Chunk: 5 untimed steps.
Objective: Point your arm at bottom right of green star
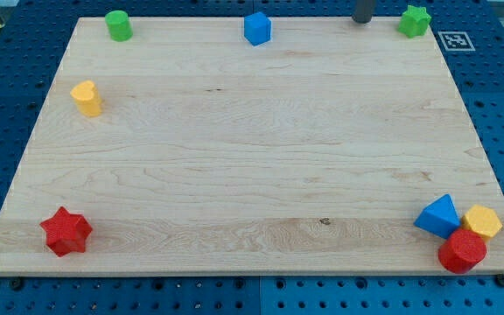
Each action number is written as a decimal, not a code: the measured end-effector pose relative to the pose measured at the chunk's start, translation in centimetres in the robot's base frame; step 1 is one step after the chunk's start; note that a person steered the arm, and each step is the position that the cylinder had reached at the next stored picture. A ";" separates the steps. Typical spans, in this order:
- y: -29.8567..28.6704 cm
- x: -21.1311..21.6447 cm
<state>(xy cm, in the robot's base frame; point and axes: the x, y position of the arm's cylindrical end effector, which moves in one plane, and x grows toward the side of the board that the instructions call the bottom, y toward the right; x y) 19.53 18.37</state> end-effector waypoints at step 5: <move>13.2 6.1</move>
<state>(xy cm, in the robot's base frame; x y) 25.68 31.57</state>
